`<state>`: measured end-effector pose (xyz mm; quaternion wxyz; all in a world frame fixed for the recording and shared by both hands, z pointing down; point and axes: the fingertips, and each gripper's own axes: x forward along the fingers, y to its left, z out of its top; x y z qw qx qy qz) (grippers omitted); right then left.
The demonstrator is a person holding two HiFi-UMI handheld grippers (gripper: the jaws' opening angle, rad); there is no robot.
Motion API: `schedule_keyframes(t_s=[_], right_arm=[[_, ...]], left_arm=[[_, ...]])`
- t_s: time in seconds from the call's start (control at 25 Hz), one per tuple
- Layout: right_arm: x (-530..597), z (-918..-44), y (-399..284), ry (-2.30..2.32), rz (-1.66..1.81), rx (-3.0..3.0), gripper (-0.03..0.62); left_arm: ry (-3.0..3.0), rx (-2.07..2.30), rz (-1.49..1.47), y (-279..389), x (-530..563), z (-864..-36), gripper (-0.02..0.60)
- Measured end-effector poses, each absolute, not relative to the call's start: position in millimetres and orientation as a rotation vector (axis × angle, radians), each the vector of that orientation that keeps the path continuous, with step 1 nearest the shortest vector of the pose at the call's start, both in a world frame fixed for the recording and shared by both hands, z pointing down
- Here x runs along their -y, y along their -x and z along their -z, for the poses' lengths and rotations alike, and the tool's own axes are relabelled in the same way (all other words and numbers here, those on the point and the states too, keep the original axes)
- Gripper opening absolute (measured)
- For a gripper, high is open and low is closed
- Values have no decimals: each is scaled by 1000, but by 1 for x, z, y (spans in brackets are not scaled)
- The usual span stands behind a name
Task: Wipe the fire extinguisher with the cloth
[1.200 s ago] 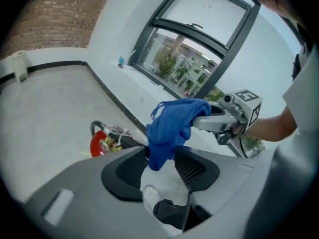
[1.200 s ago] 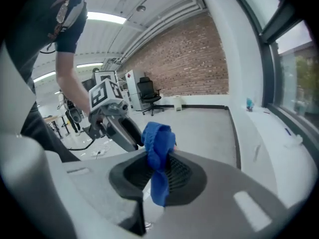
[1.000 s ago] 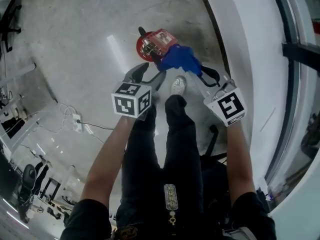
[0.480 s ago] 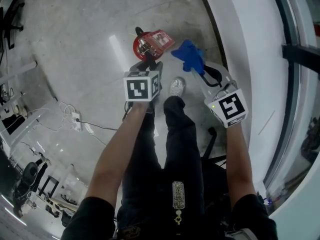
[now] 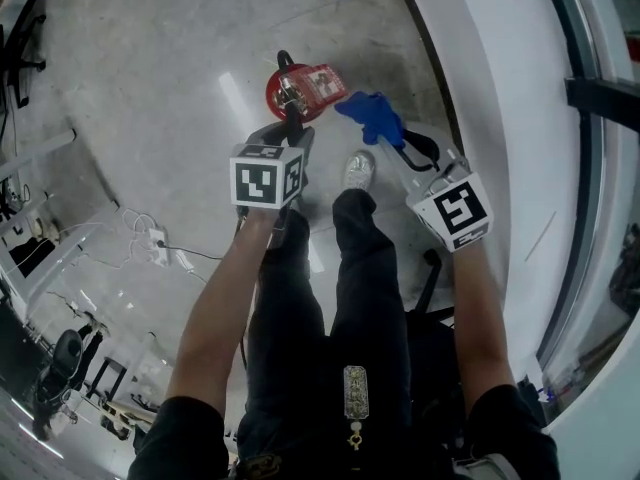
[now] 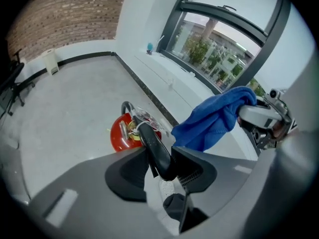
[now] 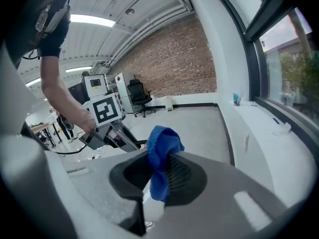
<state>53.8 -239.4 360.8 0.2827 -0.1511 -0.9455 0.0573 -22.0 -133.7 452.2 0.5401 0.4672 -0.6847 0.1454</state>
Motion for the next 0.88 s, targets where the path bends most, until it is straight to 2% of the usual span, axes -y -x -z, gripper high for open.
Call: schedule_keyframes(t_s=[0.36,0.64,0.88], right_arm=[[184,-382,-35,432,-222,2515,48],[126,-410,10,396,-400,2562,48],[140,-466,11,75,-422,2550,48]], left_arm=[[-1296,1574,-579,34,83,-448,100],[-1445,1518,-634,39,67,-448,101],[-1542,1527,-643,37,64,-448,114]])
